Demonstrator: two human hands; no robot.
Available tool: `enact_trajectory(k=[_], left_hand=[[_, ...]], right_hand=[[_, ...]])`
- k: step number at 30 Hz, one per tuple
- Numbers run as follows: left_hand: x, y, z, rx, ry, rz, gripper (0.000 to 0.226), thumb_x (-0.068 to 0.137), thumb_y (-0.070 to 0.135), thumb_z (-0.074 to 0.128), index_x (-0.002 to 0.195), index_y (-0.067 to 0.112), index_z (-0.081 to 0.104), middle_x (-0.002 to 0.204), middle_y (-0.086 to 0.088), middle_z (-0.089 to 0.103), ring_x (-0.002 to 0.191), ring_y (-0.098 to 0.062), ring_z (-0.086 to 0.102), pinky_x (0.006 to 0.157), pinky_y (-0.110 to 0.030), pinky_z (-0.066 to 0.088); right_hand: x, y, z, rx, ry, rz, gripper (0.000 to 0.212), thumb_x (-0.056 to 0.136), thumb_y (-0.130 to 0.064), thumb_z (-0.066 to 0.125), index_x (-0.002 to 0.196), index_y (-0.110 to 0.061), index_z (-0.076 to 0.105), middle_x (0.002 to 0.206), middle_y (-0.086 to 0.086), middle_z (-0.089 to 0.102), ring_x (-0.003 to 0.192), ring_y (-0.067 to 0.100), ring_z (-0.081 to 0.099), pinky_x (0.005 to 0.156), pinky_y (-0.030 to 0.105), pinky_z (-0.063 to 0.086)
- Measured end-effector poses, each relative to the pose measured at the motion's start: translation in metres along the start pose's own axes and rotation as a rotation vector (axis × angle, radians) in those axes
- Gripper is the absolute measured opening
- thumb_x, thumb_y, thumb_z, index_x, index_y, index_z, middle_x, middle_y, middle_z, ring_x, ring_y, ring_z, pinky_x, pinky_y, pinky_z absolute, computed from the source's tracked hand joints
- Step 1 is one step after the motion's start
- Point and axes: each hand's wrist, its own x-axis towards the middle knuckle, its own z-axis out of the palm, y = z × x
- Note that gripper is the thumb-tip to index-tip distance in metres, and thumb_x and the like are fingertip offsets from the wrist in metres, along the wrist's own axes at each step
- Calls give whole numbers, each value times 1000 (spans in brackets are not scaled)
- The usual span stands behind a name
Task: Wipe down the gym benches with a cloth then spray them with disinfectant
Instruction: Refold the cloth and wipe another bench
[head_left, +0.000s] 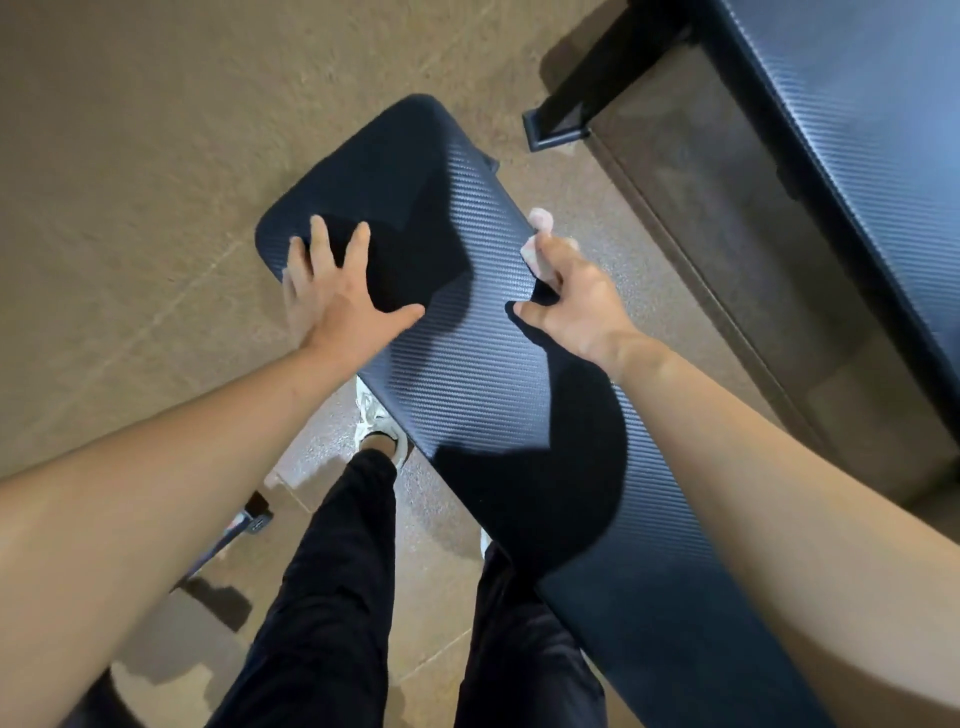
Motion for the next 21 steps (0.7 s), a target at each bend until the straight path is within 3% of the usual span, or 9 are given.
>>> enact_trajectory(k=[2, 4, 6, 8, 10, 13, 17, 19, 21], left_hand=[[4, -8, -2, 33, -8, 44, 111, 73, 77, 71, 162, 34, 20, 171, -13, 6, 154, -44, 12, 120, -59, 30], [2, -22, -3, 60, -8, 112, 109, 73, 77, 71, 161, 34, 24, 171, -13, 9, 152, -43, 16, 114, -60, 37], [2, -42, -4, 66, 3, 212, 106, 71, 73, 75, 159, 31, 34, 170, -13, 17, 149, -42, 24, 110, -62, 38], [6, -63, -8, 70, 2, 310, 102, 70, 68, 79, 156, 27, 42, 168, -12, 25, 146, -41, 31, 107, -63, 37], [12, -80, -11, 52, -8, 349, 101, 71, 64, 82, 155, 25, 44, 168, -13, 26, 149, -42, 27, 110, -63, 34], [23, -96, -16, -23, -14, 315, 99, 72, 60, 83, 156, 24, 44, 168, -15, 22, 150, -42, 24, 111, -62, 37], [34, -110, -19, -112, 7, 404, 94, 68, 52, 88, 150, 22, 53, 164, -18, 32, 144, -43, 34, 97, -60, 54], [34, -114, -19, -138, 4, 424, 95, 67, 52, 88, 150, 22, 53, 163, -17, 33, 144, -41, 33, 92, -57, 58], [34, -116, -20, -168, 5, 431, 91, 69, 53, 85, 149, 23, 53, 163, -14, 35, 143, -39, 34, 89, -53, 59]], right_hand=[[10, -13, 1, 20, 11, -15, 75, 85, -26, 79, 149, -32, 40, 92, -28, 42, 106, 14, 50, 108, 41, 44], [19, -30, 3, 42, 3, -26, 72, 87, -20, 78, 150, -27, 42, 120, -18, 54, 120, 11, 52, 105, 24, 38], [28, -46, 3, 54, 5, -26, 76, 87, -15, 77, 153, -22, 40, 145, -5, 49, 132, 12, 49, 102, 12, 31], [39, -61, 4, 41, 17, -28, 78, 88, -13, 77, 155, -18, 38, 148, -3, 48, 135, 15, 48, 92, -4, 27], [54, -75, 5, 35, 27, -33, 84, 88, -13, 77, 158, -17, 32, 147, -2, 50, 133, 12, 47, 86, -10, 24], [76, -99, 8, 30, 25, -37, 93, 87, -15, 78, 162, -18, 22, 152, 1, 47, 132, 8, 46, 100, 3, 26], [110, -127, 14, 2, 23, -54, 98, 85, -19, 79, 163, -21, 18, 150, -5, 45, 136, 9, 43, 121, 31, 26], [124, -140, 16, -66, -9, -114, 102, 83, -22, 77, 162, -33, 12, 145, -6, 45, 142, 19, 41, 125, 49, 23], [134, -154, 18, -250, -49, -196, 96, 85, -23, 75, 161, -36, 18, 146, -1, 46, 144, 30, 34, 123, 47, 24]])
